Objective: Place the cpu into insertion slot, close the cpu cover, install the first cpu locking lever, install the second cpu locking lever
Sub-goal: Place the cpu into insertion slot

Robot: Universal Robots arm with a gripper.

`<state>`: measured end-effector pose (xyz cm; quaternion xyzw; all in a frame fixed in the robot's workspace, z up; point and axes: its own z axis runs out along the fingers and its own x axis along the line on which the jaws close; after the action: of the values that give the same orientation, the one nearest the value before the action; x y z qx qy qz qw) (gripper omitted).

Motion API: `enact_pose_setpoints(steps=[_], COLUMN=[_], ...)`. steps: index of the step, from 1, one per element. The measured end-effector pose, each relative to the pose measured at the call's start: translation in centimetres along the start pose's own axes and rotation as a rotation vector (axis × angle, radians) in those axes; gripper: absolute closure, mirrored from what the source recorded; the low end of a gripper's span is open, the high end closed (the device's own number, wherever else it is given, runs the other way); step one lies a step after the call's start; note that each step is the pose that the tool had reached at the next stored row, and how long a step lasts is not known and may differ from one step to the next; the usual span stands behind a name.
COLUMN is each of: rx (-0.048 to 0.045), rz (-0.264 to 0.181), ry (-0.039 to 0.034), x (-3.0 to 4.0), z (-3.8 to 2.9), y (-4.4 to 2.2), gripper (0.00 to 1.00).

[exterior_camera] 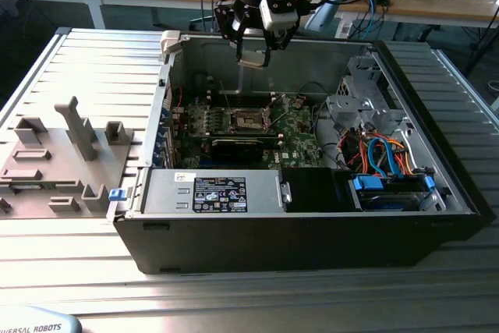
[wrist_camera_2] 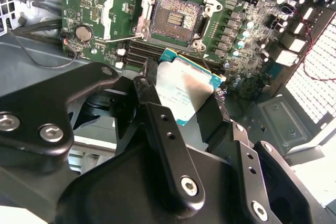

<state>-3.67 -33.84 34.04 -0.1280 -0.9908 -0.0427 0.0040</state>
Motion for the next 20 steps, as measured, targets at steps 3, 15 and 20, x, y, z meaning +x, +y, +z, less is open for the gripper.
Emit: enact_pose_setpoints(steps=[3,15,20], rx=[0.0000,-0.0001,-0.0002], rz=[0.002,0.007,0.010], ry=[-0.0002,-0.0006,-0.0008], x=[0.00,0.00,0.00], z=[0.00,0.00,0.00], y=[0.00,0.00,0.00], gripper=[0.46,0.46,0.46])
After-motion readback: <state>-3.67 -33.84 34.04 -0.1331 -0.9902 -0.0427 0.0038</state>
